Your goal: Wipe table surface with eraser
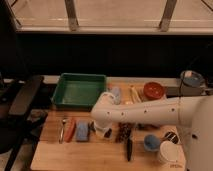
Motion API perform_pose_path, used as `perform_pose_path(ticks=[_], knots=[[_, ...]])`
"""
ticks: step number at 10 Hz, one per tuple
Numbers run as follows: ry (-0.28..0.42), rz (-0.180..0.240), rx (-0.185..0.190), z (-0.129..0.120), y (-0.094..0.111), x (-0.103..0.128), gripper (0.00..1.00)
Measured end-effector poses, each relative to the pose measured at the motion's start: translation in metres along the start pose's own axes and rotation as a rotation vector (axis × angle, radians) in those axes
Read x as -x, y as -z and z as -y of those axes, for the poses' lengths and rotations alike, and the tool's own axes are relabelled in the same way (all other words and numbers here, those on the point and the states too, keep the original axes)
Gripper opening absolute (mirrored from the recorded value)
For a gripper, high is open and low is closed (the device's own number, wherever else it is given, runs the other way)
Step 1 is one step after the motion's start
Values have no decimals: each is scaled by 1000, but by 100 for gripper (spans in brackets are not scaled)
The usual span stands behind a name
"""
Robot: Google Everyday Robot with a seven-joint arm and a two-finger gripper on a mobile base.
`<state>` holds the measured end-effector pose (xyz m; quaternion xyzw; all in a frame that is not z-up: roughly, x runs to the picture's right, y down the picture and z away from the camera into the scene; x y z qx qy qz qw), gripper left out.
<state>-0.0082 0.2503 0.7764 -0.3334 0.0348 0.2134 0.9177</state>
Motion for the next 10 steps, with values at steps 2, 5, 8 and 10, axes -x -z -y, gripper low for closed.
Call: perform_pose_path(ticks=[2, 5, 8, 10], knots=[[-28, -2, -13, -2, 3, -20, 0], [-23, 0, -28, 8, 7, -10, 0], [6, 0, -29, 10, 6, 4, 0], [17, 1, -29, 11, 5, 8, 0]])
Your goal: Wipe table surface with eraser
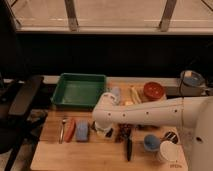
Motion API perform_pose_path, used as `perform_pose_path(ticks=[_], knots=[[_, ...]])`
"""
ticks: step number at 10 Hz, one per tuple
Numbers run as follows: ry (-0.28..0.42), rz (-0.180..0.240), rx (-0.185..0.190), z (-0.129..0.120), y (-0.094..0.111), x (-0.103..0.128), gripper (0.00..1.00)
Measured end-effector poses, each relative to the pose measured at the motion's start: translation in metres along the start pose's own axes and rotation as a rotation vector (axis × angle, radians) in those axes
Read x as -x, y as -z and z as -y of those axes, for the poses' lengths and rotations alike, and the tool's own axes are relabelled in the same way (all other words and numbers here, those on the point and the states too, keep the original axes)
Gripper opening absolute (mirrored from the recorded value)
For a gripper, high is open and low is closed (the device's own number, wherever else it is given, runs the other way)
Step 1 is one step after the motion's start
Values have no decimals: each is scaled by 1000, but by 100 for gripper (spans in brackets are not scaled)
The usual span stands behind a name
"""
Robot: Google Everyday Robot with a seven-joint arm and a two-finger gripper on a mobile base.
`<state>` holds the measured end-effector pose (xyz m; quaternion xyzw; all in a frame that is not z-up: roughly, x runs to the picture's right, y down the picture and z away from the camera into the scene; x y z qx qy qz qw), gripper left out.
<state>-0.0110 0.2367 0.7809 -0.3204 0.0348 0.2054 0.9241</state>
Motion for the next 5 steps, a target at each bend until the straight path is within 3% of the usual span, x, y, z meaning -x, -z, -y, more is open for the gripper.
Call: perform_pose_path(ticks=[5], knots=[[6, 6, 4, -1, -2, 1, 0]])
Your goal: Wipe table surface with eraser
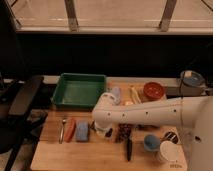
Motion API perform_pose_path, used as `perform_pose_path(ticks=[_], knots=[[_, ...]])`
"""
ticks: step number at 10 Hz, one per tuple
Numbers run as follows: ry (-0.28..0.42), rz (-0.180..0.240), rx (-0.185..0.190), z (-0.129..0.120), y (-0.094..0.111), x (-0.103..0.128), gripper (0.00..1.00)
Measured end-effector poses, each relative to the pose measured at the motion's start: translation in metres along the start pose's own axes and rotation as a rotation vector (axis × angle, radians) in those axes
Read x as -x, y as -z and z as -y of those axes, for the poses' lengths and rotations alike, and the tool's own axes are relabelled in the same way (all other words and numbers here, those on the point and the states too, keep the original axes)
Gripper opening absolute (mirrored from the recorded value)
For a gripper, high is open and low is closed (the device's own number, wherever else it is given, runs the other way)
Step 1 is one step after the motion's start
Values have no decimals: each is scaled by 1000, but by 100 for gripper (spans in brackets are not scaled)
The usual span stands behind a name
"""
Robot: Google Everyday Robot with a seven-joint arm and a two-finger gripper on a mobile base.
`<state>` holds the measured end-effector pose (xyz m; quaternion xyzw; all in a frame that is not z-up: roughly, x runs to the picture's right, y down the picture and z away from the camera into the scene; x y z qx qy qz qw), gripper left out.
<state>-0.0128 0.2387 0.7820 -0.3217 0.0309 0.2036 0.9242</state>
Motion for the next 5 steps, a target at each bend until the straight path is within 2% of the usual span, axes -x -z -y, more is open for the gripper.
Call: perform_pose_path(ticks=[3, 5], knots=[[-15, 10, 11, -4, -2, -6, 0], [-59, 3, 26, -3, -7, -23, 0]])
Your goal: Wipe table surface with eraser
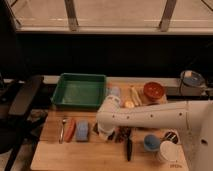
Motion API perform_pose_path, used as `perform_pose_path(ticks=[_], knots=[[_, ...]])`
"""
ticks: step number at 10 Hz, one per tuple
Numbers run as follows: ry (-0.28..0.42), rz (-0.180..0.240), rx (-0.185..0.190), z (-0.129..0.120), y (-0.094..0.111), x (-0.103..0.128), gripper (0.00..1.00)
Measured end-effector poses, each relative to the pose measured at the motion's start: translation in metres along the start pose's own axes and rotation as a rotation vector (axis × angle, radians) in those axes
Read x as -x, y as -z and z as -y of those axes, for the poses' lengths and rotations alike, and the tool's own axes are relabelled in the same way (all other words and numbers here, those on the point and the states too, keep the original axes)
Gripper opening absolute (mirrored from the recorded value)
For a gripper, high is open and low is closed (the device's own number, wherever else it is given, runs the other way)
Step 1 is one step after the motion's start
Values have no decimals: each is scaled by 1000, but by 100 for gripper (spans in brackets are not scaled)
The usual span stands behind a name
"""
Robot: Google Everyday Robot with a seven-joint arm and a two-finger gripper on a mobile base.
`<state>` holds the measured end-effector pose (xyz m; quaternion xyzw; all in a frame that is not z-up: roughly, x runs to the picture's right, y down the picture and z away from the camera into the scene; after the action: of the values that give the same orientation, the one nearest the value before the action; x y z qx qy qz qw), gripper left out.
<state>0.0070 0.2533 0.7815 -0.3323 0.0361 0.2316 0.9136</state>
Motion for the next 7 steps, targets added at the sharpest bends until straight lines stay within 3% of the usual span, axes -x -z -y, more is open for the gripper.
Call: perform_pose_path(ticks=[3, 5, 7], knots=[[-69, -40, -12, 25, 1, -23, 0], [-62, -58, -19, 42, 1, -18, 0], [-27, -70, -18, 48, -2, 7, 0]])
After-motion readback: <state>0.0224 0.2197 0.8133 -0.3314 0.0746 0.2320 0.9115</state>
